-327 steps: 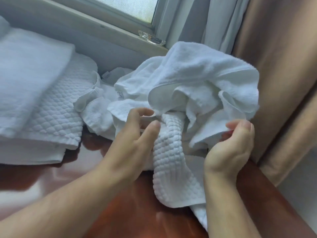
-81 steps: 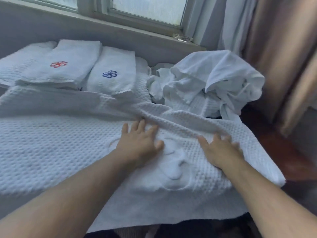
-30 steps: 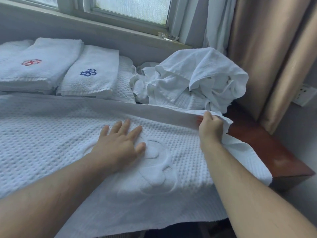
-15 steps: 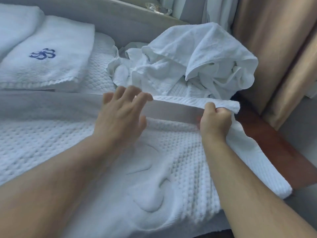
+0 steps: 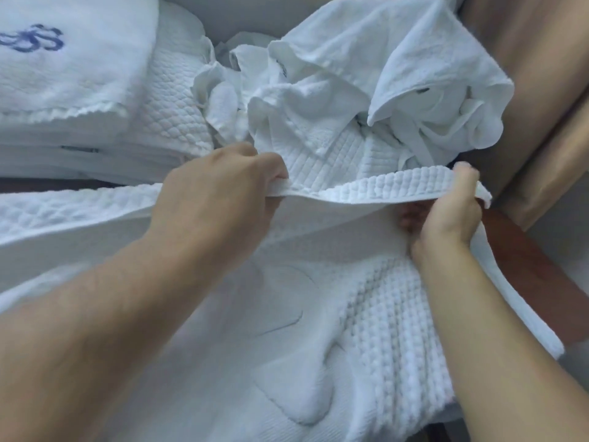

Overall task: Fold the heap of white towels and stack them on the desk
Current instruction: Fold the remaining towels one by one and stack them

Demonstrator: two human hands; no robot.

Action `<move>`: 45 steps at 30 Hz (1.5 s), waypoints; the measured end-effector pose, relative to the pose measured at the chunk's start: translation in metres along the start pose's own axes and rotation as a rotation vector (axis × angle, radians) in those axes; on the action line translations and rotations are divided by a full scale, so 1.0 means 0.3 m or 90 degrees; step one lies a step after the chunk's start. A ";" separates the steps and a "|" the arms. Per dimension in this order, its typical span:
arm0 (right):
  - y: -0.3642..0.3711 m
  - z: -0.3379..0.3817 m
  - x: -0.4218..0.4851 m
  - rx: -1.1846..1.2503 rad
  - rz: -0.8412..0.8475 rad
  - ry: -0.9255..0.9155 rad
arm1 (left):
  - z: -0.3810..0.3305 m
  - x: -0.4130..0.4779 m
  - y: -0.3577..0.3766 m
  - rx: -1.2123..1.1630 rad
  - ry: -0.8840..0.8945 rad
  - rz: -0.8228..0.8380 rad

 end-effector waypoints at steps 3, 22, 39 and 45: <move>0.026 0.002 -0.005 -0.148 0.029 -0.054 | -0.007 -0.018 0.040 0.061 0.001 0.109; -0.167 0.036 -0.126 -0.225 0.086 -0.073 | -0.238 -0.224 0.037 0.203 0.108 -0.012; -0.389 -0.015 -0.143 -0.151 0.073 -0.071 | -0.324 -0.309 0.073 0.014 0.387 0.156; -0.474 0.015 -0.224 -0.024 -0.091 -0.117 | -0.330 -0.325 0.067 -0.039 0.405 0.212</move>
Point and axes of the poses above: each hand's wrist, its own x-axis towards the middle knuckle, its own y-axis out of the palm, z = x × y, the point moved 6 cm from there along x, towards the middle knuckle, and after that the axes turned 15 degrees about -x, right-handed, at the moved point
